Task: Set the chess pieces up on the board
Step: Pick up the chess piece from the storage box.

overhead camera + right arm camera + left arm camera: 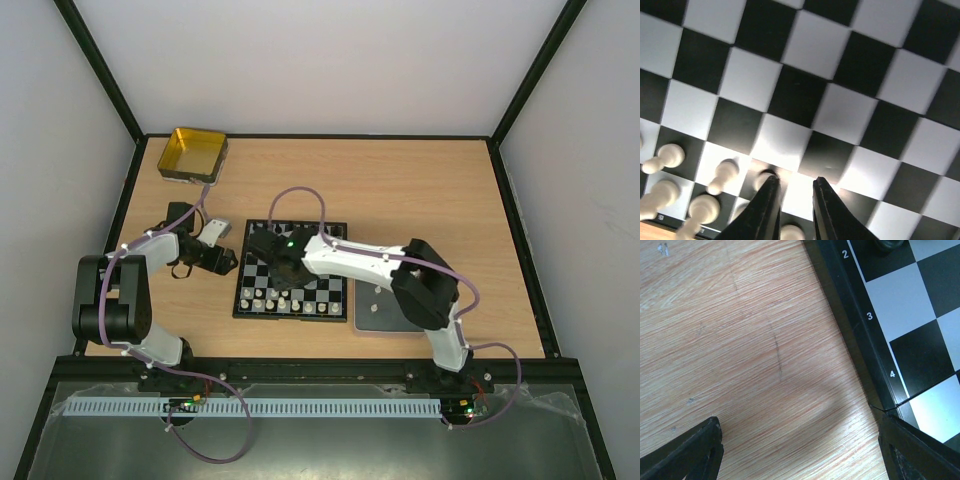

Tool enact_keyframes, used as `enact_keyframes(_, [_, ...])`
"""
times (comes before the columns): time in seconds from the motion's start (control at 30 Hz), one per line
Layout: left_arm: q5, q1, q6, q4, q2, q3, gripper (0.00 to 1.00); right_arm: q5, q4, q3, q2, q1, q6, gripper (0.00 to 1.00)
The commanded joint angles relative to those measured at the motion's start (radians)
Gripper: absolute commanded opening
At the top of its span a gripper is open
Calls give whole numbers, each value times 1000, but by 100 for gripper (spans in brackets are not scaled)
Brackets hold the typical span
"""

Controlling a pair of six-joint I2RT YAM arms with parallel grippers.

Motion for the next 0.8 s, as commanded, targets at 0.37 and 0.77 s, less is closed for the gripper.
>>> enact_keyframes(0.37, [16, 2, 4, -34, 19, 16, 84, 7, 62, -618, -592, -329, 139, 19])
enact_keyframes(0.77, [14, 3, 3, -34, 20, 14, 84, -140, 140, -779, -630, -346, 215, 19])
